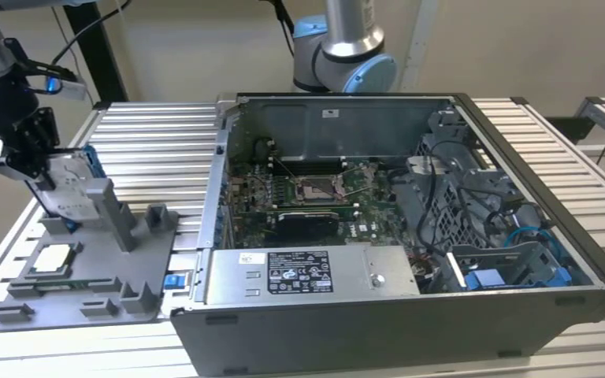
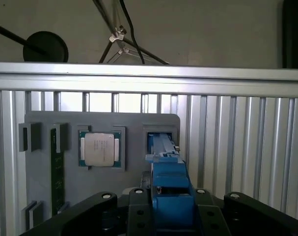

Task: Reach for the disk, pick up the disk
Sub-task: 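Pick up the disk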

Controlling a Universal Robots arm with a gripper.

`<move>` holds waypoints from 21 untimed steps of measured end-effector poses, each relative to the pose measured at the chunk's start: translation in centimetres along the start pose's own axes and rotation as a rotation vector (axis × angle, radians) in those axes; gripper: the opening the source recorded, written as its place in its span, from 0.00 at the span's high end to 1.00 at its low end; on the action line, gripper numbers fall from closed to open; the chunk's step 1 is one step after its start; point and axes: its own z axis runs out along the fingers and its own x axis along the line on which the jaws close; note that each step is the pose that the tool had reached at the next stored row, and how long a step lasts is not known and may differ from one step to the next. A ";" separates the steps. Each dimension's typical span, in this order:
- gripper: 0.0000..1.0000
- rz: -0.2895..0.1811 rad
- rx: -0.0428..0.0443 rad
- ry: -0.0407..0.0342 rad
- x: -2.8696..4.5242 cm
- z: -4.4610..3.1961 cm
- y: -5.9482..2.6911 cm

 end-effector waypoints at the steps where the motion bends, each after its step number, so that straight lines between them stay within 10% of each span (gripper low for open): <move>1: 1.00 0.000 0.0000 0.0000 0.00 -0.08 0.00; 21: 1.00 0.000 0.0000 0.0000 -0.01 -1.91 0.01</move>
